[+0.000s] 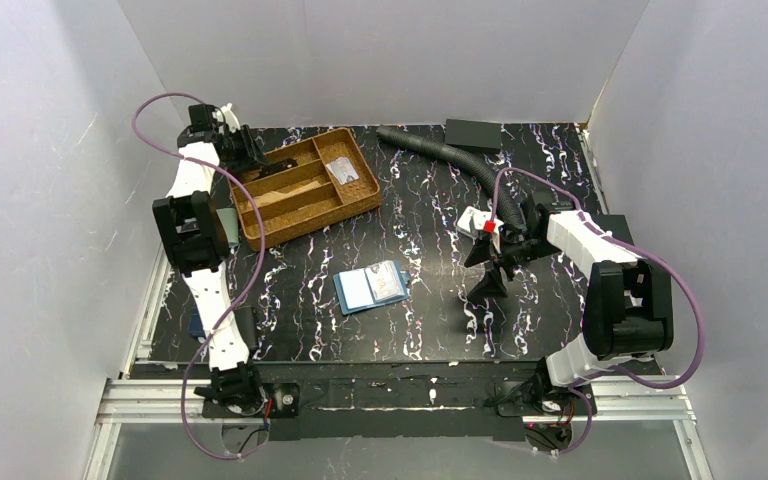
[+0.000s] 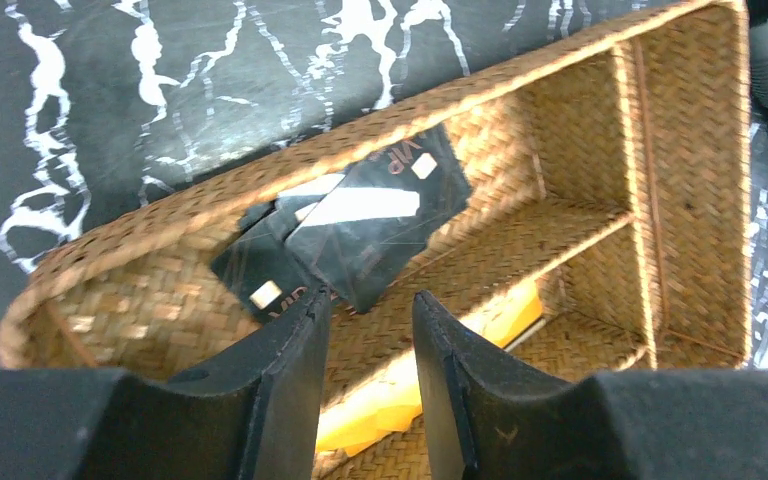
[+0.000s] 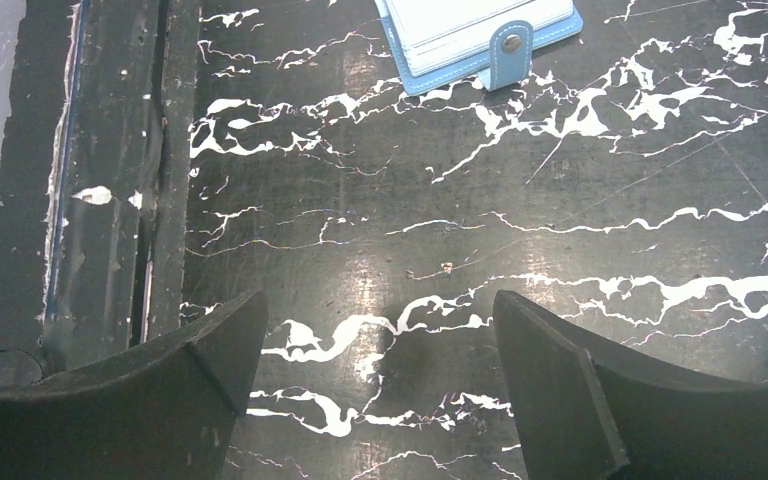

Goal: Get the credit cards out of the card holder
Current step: Place the credit card in the storage box, then remove the credit card from the card holder.

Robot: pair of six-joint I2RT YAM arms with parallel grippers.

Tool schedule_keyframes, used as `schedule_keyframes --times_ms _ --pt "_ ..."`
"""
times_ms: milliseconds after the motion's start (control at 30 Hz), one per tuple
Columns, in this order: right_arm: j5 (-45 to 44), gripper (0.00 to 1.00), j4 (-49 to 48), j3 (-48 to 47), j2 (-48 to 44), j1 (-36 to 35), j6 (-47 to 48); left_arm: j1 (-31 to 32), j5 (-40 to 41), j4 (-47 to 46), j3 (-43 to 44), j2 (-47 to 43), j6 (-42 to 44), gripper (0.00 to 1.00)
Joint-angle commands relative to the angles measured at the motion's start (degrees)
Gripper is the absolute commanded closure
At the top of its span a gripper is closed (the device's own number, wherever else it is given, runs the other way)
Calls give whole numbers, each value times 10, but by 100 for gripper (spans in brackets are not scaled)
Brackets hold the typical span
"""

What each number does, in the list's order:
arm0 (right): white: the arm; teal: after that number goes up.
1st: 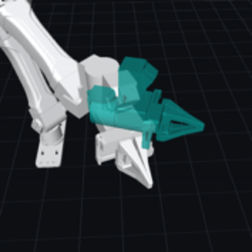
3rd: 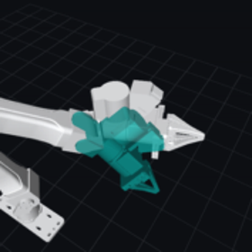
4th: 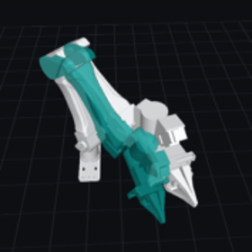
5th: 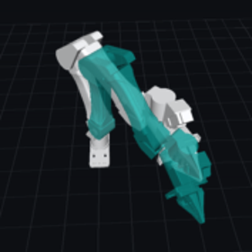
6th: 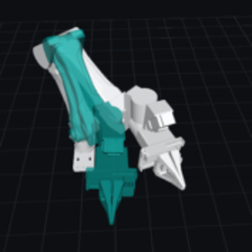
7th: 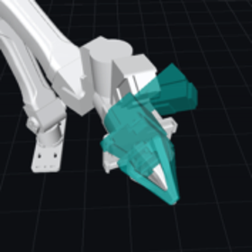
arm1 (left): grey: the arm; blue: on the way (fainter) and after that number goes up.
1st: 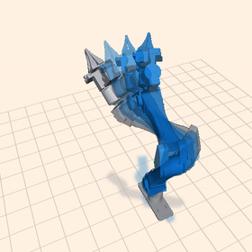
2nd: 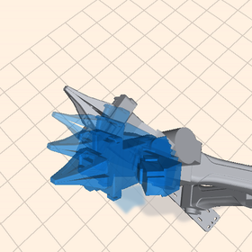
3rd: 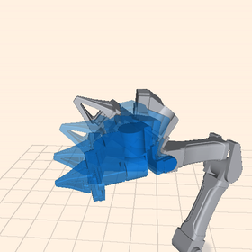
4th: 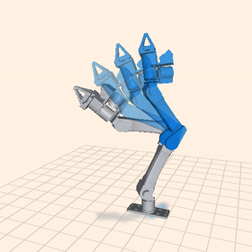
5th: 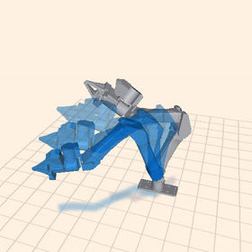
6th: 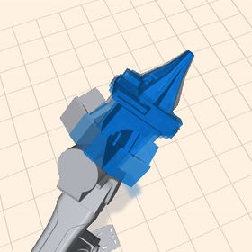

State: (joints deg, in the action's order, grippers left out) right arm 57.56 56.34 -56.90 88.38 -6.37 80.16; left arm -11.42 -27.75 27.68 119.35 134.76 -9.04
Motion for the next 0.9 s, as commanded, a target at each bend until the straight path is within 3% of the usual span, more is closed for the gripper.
schedule_keyframes --times_ms 0,167,267,333,467,533,633,800,867 --pt "15 8 22 -24 0 4 17 -3 95 50 27 -45 9 64" --pt "19 8 23 -25 -7 4 18 -3 129 63 -4 -121 17 63" --pt "28 8 24 -24 -15 5 18 -3 143 -8 -130 -245 3 58" --pt "34 8 23 -25 -22 5 13 -3 143 -76 -242 -339 -15 46" --pt "49 8 -3 -19 -37 4 -26 -10 120 -210 -456 -532 -80 4" --pt "51 8 -31 -15 -45 -2 -58 -22 66 -264 -547 -612 -125 2" --pt "43 9 -110 -7 -62 -21 -160 -27 -24 -313 -654 -715 -199 2" --pt "-38 12 -309 25 -91 -98 -431 -20 -198 -301 -743 -769 -344 2" --pt "-77 15 -364 27 -89 -132 -516 8 -220 -290 -784 -799 -354 2"
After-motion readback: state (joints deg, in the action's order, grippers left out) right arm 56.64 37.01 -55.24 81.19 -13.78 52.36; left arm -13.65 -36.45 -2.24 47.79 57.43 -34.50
